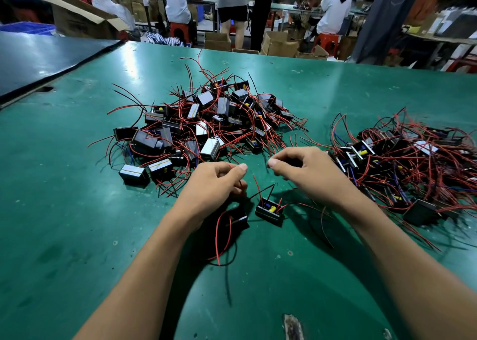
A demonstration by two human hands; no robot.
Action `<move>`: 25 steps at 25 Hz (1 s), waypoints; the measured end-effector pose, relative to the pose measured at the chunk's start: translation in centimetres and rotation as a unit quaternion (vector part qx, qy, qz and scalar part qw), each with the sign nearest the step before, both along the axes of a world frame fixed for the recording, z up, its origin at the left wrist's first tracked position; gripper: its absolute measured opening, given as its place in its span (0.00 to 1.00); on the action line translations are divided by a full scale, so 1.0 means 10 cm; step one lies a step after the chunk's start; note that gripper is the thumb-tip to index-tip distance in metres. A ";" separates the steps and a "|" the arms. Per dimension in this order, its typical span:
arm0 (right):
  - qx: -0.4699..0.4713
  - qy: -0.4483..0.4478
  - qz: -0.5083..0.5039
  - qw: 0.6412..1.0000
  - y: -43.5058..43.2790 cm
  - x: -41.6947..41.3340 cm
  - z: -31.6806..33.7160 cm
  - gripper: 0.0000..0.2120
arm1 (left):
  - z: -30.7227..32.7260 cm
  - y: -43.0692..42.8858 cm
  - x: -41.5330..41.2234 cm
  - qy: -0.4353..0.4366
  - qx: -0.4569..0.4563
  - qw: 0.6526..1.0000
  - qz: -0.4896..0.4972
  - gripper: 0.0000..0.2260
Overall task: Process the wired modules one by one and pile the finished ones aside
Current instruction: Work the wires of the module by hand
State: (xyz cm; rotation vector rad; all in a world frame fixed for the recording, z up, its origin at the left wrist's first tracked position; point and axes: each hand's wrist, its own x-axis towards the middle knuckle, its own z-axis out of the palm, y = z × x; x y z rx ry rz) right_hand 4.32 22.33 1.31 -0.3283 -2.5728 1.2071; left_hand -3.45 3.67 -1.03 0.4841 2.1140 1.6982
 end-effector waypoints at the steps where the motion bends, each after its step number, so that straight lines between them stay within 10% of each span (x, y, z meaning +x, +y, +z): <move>1: 0.000 -0.022 0.006 1.000 -0.03 -0.05 -0.01 0.07 | -0.01 -0.01 0.00 0.007 0.013 1.000 0.009 0.08; 25: -0.194 0.002 0.006 0.981 -0.18 0.17 -0.26 0.02 | -0.07 0.10 0.10 0.078 0.038 0.996 -0.015 0.07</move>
